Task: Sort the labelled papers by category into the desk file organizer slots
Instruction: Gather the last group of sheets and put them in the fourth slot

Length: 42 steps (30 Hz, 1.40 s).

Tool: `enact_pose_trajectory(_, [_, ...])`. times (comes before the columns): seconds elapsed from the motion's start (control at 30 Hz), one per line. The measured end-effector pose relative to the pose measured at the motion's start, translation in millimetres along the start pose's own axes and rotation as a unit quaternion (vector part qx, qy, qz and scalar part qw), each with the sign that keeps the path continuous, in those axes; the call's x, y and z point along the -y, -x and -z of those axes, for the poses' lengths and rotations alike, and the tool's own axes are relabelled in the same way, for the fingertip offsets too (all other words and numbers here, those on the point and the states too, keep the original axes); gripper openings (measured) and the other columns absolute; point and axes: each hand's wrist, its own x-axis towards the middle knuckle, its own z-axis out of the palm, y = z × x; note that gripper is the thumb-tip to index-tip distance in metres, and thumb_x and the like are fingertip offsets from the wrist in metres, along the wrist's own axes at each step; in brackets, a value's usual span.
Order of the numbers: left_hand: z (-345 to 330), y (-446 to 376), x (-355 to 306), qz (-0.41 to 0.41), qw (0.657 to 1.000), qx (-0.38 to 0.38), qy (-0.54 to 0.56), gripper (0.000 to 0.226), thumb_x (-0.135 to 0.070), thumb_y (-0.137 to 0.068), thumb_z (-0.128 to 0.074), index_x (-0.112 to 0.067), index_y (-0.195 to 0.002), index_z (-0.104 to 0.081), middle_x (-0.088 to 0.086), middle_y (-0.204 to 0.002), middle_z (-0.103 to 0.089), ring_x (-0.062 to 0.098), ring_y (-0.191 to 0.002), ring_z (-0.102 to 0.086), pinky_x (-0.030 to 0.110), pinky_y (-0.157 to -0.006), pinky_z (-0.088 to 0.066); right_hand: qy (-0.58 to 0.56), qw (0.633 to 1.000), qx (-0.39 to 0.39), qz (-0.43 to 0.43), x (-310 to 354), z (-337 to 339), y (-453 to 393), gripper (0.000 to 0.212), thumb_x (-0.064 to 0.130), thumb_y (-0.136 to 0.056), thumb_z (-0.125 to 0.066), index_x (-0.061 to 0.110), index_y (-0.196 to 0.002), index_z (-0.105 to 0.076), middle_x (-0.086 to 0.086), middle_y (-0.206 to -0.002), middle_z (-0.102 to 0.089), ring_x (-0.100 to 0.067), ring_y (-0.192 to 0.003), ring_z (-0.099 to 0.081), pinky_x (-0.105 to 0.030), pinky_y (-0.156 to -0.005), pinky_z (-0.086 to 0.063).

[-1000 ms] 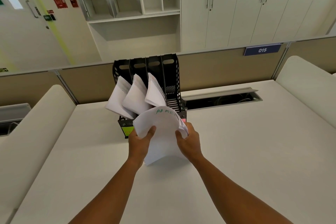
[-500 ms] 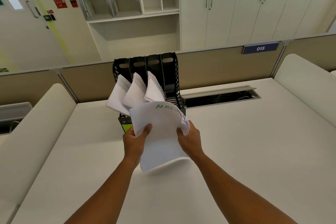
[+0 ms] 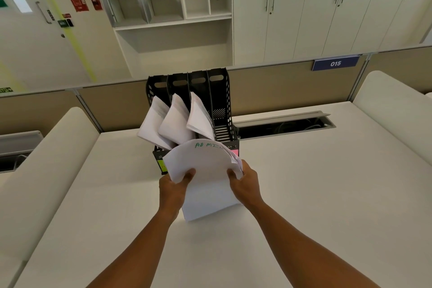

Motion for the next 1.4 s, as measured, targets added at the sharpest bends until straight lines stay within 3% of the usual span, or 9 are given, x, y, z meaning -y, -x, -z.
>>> enact_pose_trajectory(0.13, [-2.6,0.0,-7.3,-0.034,0.999,-0.016,0.031,0.029,-0.031,-0.077,-0.081,-0.024,-0.1,-0.065,0.001,-0.094,-0.072,0.02,-0.084,-0.07,0.021,-0.057,-0.057,-0.008,1.0,-0.014,0.019,10.3,-3.2,-3.8,0.016,0.02,-0.091,-0.062,0.03,-0.096,-0.051,0.015,-0.08,-0.058,-0.007,-0.072,-0.06,-0.014,-0.063,-0.05])
enact_pose_trajectory(0.3, [-12.2,1.3,-8.3,-0.071,0.997,-0.04,0.011,0.044,-0.029,-0.082,-0.076,-0.02,-0.123,-0.059,0.004,-0.105,-0.068,0.02,-0.091,-0.068,0.019,-0.064,-0.059,-0.001,1.0,-0.008,0.022,11.3,-11.3,-5.1,0.014,0.021,-0.091,-0.063,0.023,-0.097,-0.05,0.003,-0.084,-0.06,-0.016,-0.074,-0.061,-0.025,-0.063,-0.055])
enact_pose_trajectory(0.43, [-16.0,-1.0,-5.9,-0.068,0.997,-0.045,-0.01,0.054,-0.032,-0.084,-0.074,-0.019,-0.131,-0.053,0.005,-0.111,-0.066,0.026,-0.098,-0.065,0.036,-0.079,-0.06,-0.003,1.0,-0.007,0.014,10.6,-14.9,-3.6,0.018,0.027,-0.092,-0.06,0.016,-0.104,-0.052,0.002,-0.087,-0.06,-0.018,-0.076,-0.062,-0.032,-0.068,-0.058])
enact_pose_trajectory(0.57, [-15.5,-3.6,-1.1,-0.036,0.998,-0.016,-0.041,0.033,-0.033,-0.082,-0.075,-0.027,-0.109,-0.058,0.0,-0.098,-0.066,0.023,-0.092,-0.066,0.027,-0.068,-0.058,0.007,1.0,0.027,0.009,8.1,-13.1,-2.0,0.023,0.027,-0.092,-0.06,0.016,-0.11,-0.052,0.006,-0.091,-0.06,-0.015,-0.077,-0.062,-0.014,-0.063,-0.053])
enact_pose_trajectory(0.67, [-12.2,-6.3,10.2,-0.014,0.995,0.024,-0.096,0.03,-0.03,-0.085,-0.073,-0.024,-0.11,-0.059,0.002,-0.1,-0.066,0.026,-0.094,-0.064,0.036,-0.08,-0.057,0.034,0.998,0.054,-0.02,2.7,-10.7,-0.4,0.028,0.021,-0.093,-0.06,0.016,-0.118,-0.05,0.01,-0.096,-0.057,-0.01,-0.082,-0.059,-0.007,-0.065,-0.045])
enact_pose_trajectory(0.83, [-7.8,-9.7,23.3,0.04,0.985,0.055,-0.157,0.031,-0.031,-0.091,-0.066,-0.013,-0.116,-0.061,0.007,-0.104,-0.066,0.026,-0.094,-0.06,0.037,-0.084,-0.052,0.064,0.994,0.083,-0.033,-1.2,-8.3,2.1,0.029,0.026,-0.097,-0.052,0.019,-0.125,-0.051,0.008,-0.104,-0.061,-0.012,-0.091,-0.06,-0.025,-0.081,-0.051])
enact_pose_trajectory(1.03, [-6.6,-16.1,17.3,0.024,0.99,0.028,-0.139,0.03,-0.035,-0.094,-0.06,-0.011,-0.112,-0.063,0.006,-0.097,-0.066,0.024,-0.087,-0.062,0.029,-0.074,-0.048,0.131,0.988,0.088,0.001,1.7,-4.5,-3.8,0.026,0.022,-0.098,-0.046,0.019,-0.121,-0.058,-0.007,-0.101,-0.07,-0.027,-0.086,-0.064,-0.035,-0.077,-0.053])
enact_pose_trajectory(1.27, [-8.8,-32.5,16.2,0.018,0.987,0.014,-0.161,0.036,-0.034,-0.093,-0.063,-0.021,-0.126,-0.058,-0.004,-0.119,-0.06,0.014,-0.104,-0.054,0.03,-0.085,-0.042,0.119,0.991,-0.049,0.042,41.5,1.9,-29.5,0.032,0.004,-0.086,-0.047,0.013,-0.114,-0.061,-0.01,-0.087,-0.066,-0.027,-0.076,-0.061,-0.027,-0.06,-0.047])
enact_pose_trajectory(1.4, [-8.5,-37.9,30.5,0.056,0.976,0.053,-0.205,0.041,-0.031,-0.092,-0.064,-0.022,-0.131,-0.057,0.001,-0.131,-0.059,0.017,-0.117,-0.054,0.031,-0.093,-0.043,0.111,0.981,-0.146,0.058,73.5,11.2,-52.2,0.035,0.011,-0.075,-0.04,0.016,-0.105,-0.059,-0.004,-0.077,-0.059,-0.023,-0.069,-0.055,-0.026,-0.054,-0.042])
